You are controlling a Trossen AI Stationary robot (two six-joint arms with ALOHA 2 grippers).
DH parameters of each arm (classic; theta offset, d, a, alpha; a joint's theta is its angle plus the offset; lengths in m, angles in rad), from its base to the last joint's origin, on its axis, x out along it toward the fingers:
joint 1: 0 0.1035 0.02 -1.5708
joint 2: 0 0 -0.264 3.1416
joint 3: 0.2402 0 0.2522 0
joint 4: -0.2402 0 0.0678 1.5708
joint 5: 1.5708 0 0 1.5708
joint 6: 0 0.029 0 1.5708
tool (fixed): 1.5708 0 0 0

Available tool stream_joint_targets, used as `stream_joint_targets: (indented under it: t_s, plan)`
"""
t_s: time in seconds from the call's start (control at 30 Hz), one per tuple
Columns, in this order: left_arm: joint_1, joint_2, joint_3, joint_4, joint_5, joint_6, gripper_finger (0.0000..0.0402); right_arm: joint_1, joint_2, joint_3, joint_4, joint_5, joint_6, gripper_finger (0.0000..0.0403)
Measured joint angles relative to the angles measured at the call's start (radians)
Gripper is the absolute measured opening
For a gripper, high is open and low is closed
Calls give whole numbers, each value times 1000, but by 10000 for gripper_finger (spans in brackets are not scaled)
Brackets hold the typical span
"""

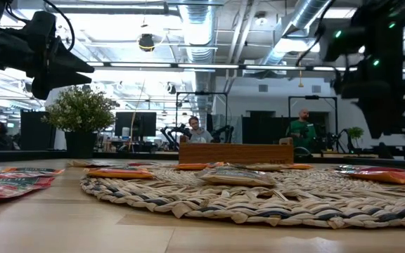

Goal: Pick & Place Tea
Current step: Put the brown tea bag into the right section of the wooden organizer

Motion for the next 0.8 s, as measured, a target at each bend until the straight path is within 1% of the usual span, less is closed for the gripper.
stream_joint_targets:
  t_s: [0.17, 0.33, 0.43, 0.8]
  plan:
    - [0, 0, 0, 0, 0, -1, 151, -94, 99, 0, 63, -18, -75, 245]
    - [0, 0, 0, 0, 0, -1, 151, -154, 164, 0, 176, -107, -148, 245]
    - [0, 0, 0, 0, 0, -2, 151, -158, 198, 0, 202, -120, -166, 245]
    - [0, 0, 0, 0, 0, -1, 151, -121, 305, 0, 204, -118, -173, 245]
